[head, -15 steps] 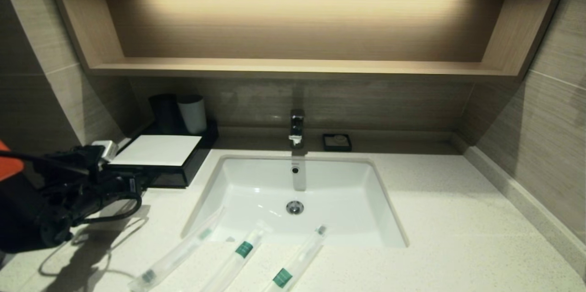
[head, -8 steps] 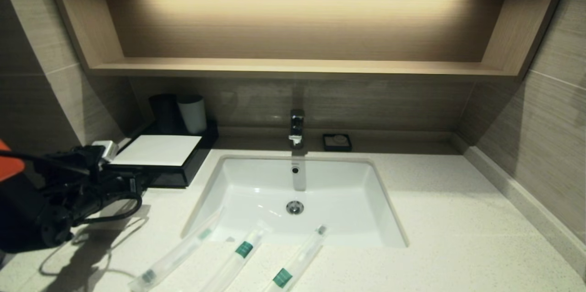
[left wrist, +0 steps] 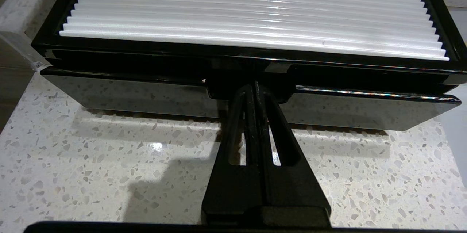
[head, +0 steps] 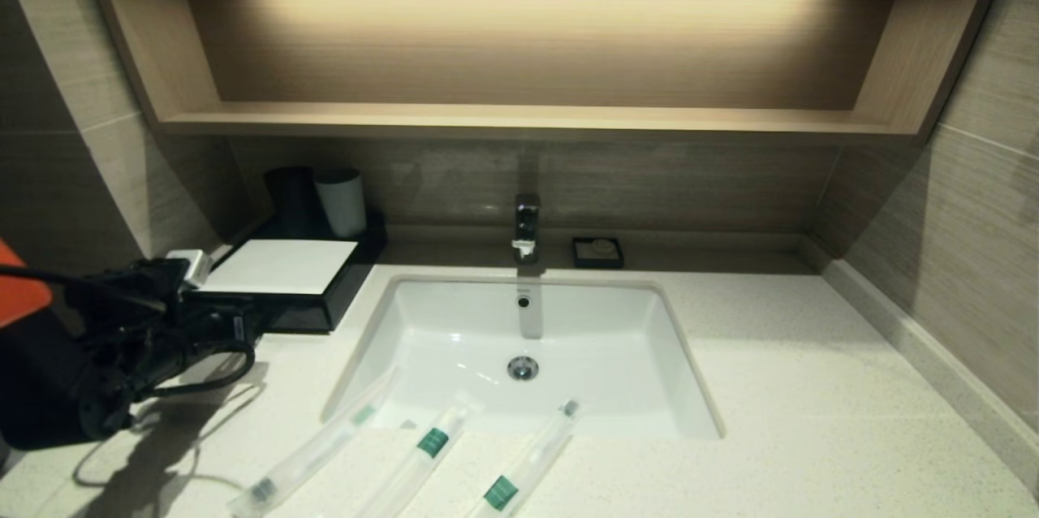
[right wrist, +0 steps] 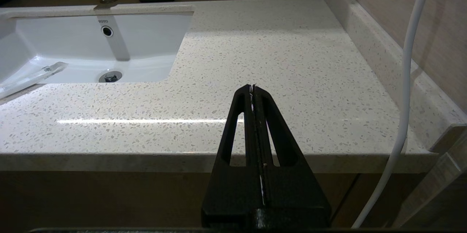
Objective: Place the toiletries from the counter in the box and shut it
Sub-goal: Open the drawer
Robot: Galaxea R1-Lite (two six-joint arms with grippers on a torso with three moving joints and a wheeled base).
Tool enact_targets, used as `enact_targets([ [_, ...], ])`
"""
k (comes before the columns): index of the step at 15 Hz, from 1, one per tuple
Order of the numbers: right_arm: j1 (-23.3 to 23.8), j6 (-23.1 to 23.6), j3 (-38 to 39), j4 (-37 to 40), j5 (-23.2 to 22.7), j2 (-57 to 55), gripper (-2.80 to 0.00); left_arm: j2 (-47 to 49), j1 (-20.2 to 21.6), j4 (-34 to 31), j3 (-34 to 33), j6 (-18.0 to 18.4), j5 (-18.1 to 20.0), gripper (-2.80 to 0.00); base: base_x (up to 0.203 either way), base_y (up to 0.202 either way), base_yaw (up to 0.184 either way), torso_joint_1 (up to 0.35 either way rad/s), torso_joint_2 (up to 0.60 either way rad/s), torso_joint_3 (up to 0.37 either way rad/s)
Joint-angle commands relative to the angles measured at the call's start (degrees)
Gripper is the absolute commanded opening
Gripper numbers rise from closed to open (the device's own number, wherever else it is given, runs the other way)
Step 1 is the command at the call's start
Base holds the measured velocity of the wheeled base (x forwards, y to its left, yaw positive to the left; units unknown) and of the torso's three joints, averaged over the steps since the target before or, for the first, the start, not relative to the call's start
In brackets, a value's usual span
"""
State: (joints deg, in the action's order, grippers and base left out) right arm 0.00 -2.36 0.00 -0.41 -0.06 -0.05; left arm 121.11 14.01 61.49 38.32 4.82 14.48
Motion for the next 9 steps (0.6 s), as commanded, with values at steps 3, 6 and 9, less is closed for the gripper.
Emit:
enact_targets([
  [3, 0.0, 0.0, 0.0, 0.0, 0.0, 0.0, -2.8, 0.1, 0.0, 0.4, 0.1, 0.0, 0.1, -2.8, 0.0, 0.0, 0.0, 0.0, 0.0, 0.0],
  [6, 0.0, 0.0, 0.0, 0.0, 0.0, 0.0, -2.8, 0.5, 0.0, 0.4, 0.7, -0.1, 0.1, -2.8, 0.0, 0.0, 0.0, 0.0, 0.0, 0.0],
  [9, 0.0, 0.0, 0.0, 0.0, 0.0, 0.0, -2.8, 0.7, 0.0, 0.4, 1.0, -0.2, 0.1, -2.8, 0.0, 0.0, 0.0, 0.0, 0.0, 0.0],
])
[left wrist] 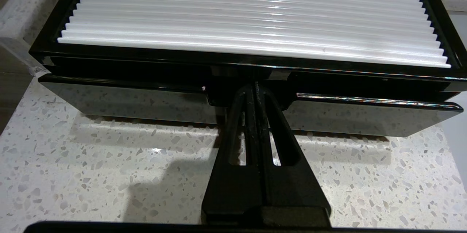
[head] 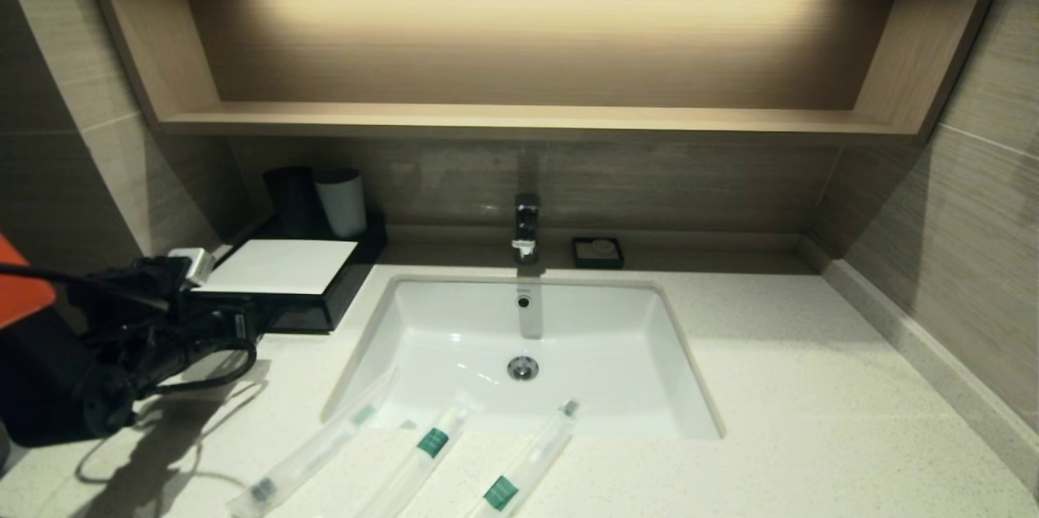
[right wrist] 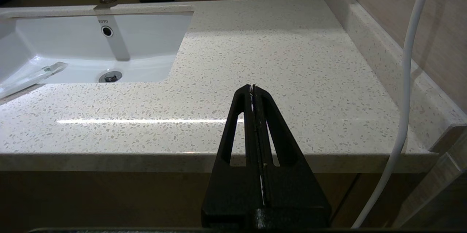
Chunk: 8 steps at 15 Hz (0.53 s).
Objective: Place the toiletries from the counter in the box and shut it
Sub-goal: Open the drawer
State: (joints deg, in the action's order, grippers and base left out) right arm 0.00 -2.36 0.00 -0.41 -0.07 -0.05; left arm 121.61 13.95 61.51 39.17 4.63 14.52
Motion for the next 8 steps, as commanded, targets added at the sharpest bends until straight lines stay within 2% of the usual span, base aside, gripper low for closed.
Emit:
enact_targets([
  [1, 0.0, 0.0, 0.0, 0.0, 0.0, 0.0, -2.8, 0.3, 0.0, 0.4, 0.2, 0.0, 0.0, -2.8, 0.0, 0.0, 0.0, 0.0, 0.0, 0.0],
  [8, 0.0, 0.0, 0.0, 0.0, 0.0, 0.0, -2.8, 0.5, 0.0, 0.4, 0.5, 0.0, 0.1, -2.8, 0.0, 0.0, 0.0, 0.0, 0.0, 0.0],
])
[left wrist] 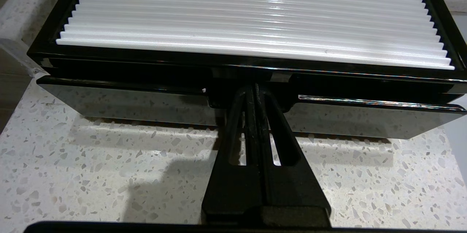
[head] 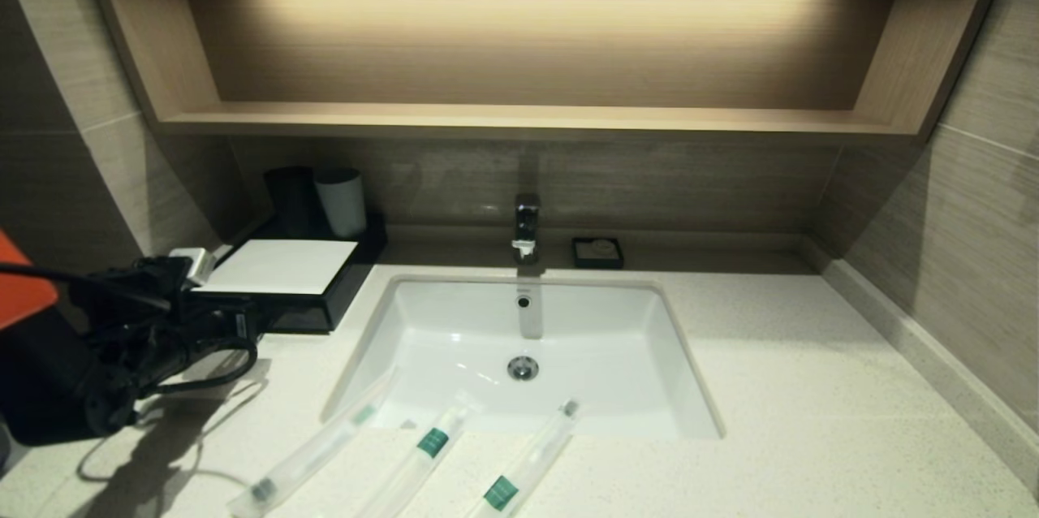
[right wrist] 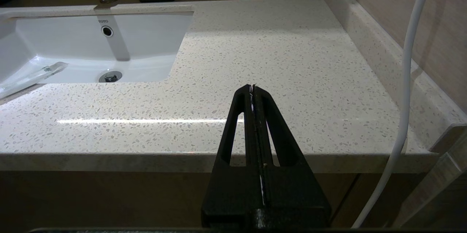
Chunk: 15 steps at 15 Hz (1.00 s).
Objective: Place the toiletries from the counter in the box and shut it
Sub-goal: Open the drawer
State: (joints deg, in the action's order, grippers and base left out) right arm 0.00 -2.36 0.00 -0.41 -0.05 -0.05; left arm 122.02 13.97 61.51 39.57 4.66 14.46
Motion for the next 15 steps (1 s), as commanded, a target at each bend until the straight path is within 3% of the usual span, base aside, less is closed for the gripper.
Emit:
enact_targets([
  [1, 0.0, 0.0, 0.0, 0.0, 0.0, 0.0, -2.8, 0.3, 0.1, 0.4, 0.1, 0.0, 0.1, -2.8, 0.0, 0.0, 0.0, 0.0, 0.0, 0.0],
  [15, 0.0, 0.0, 0.0, 0.0, 0.0, 0.0, -2.8, 1.0, 0.0, 0.4, 0.9, -0.1, 0.0, -2.8, 0.0, 0.0, 0.0, 0.0, 0.0, 0.0],
])
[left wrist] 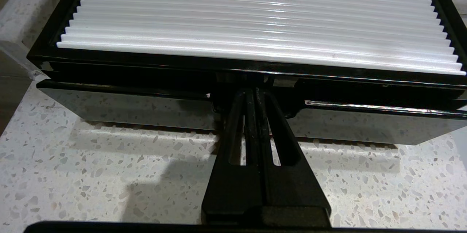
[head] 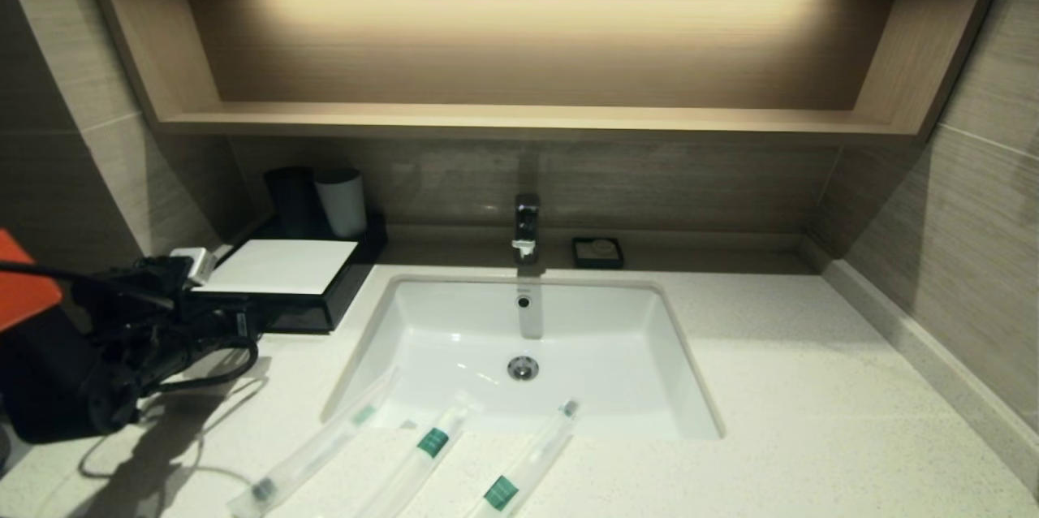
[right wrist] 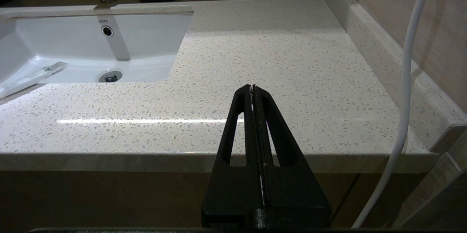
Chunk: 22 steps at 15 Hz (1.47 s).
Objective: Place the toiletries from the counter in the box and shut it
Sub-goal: Open the drawer
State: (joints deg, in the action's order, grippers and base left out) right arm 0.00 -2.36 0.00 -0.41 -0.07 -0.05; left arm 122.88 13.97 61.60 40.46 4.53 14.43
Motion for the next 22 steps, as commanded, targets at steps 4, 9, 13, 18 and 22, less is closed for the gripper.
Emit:
enact_targets([
  [4, 0.0, 0.0, 0.0, 0.0, 0.0, 0.0, -2.8, 0.2, 0.1, 0.3, 0.0, 0.0, -0.2, -2.8, 0.0, 0.0, 0.0, 0.0, 0.0, 0.0],
  [9, 0.0, 0.0, 0.0, 0.0, 0.0, 0.0, -2.8, -0.1, 0.1, -0.3, -0.1, 0.0, -0.3, -2.8, 0.0, 0.0, 0.0, 0.0, 0.0, 0.0],
  [13, 0.0, 0.0, 0.0, 0.0, 0.0, 0.0, -2.8, -0.6, 0.1, -0.5, -0.3, 0.1, -0.3, -2.8, 0.0, 0.0, 0.0, 0.0, 0.0, 0.0],
  [18, 0.0, 0.0, 0.0, 0.0, 0.0, 0.0, -2.8, -1.9, 0.1, -1.8, -0.7, 0.3, -0.4, -2.8, 0.0, 0.0, 0.0, 0.0, 0.0, 0.0],
  [22, 0.0, 0.0, 0.0, 0.0, 0.0, 0.0, -2.8, -3.2, 0.1, -4.5, -0.7, 1.4, -0.4, -2.8, 0.0, 0.0, 0.0, 0.0, 0.0, 0.0],
])
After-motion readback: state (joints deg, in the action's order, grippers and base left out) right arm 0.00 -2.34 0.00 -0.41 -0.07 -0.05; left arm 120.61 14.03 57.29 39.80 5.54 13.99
